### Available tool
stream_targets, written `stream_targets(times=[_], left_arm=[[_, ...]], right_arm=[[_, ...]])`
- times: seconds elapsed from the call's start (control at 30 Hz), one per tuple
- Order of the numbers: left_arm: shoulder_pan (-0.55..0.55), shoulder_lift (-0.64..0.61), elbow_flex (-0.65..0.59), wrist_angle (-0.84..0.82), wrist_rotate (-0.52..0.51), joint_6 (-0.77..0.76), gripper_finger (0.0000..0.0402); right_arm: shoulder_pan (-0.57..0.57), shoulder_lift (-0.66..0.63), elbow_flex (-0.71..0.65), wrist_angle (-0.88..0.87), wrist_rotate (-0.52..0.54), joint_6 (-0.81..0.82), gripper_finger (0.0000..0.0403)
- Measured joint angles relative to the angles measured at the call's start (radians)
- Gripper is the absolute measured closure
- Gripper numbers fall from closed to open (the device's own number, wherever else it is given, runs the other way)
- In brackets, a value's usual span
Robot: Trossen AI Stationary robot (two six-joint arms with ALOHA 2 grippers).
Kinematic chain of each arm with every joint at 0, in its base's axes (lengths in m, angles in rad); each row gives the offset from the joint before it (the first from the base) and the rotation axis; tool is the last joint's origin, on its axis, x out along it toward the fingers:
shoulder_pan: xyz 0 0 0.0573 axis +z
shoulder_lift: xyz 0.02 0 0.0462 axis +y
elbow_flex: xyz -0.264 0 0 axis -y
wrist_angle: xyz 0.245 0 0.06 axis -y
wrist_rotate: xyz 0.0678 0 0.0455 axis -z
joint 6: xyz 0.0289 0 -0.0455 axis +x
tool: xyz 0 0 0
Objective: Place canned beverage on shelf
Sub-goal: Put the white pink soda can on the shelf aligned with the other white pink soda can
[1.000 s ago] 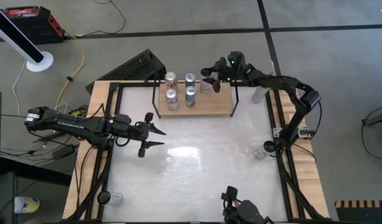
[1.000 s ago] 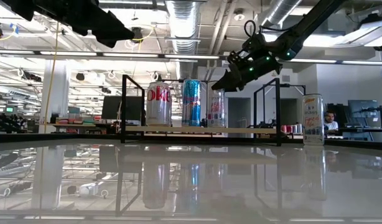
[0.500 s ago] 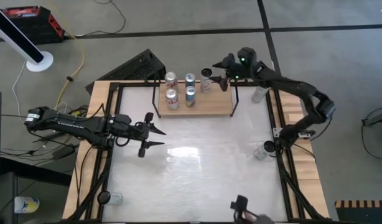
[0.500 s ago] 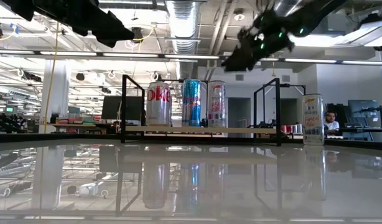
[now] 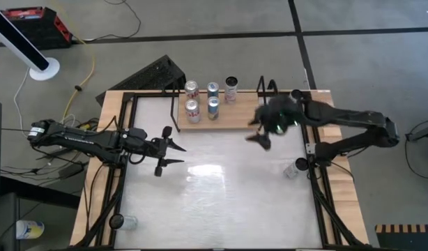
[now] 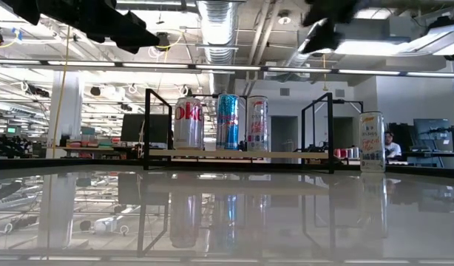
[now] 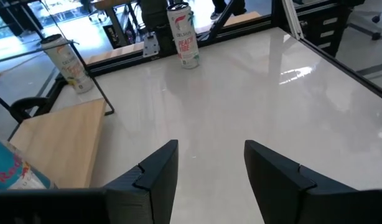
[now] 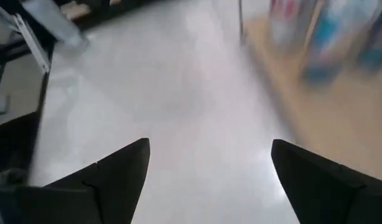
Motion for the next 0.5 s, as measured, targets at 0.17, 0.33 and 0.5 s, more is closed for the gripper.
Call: stream_targets(times=[0.17,0.33,0.5], left_arm=[[0.000,0.000,0.000,0.000,0.001,0.038,0.0233],[0.000,0.000,0.000,0.000,0.002,0.081,0.0233],[0.000,0.000,0.000,0.022,0.002,0.098,0.0233]], right_arm=[[0.264,-0.054,0.000,-0.281,0.233,0.419,0.0042],[0.458,-0.090,0.000,-0.544,0.334,0.826,0.0042],[0.564,-0.105,0.000,-0.760,0.374,1.087,0.0042]])
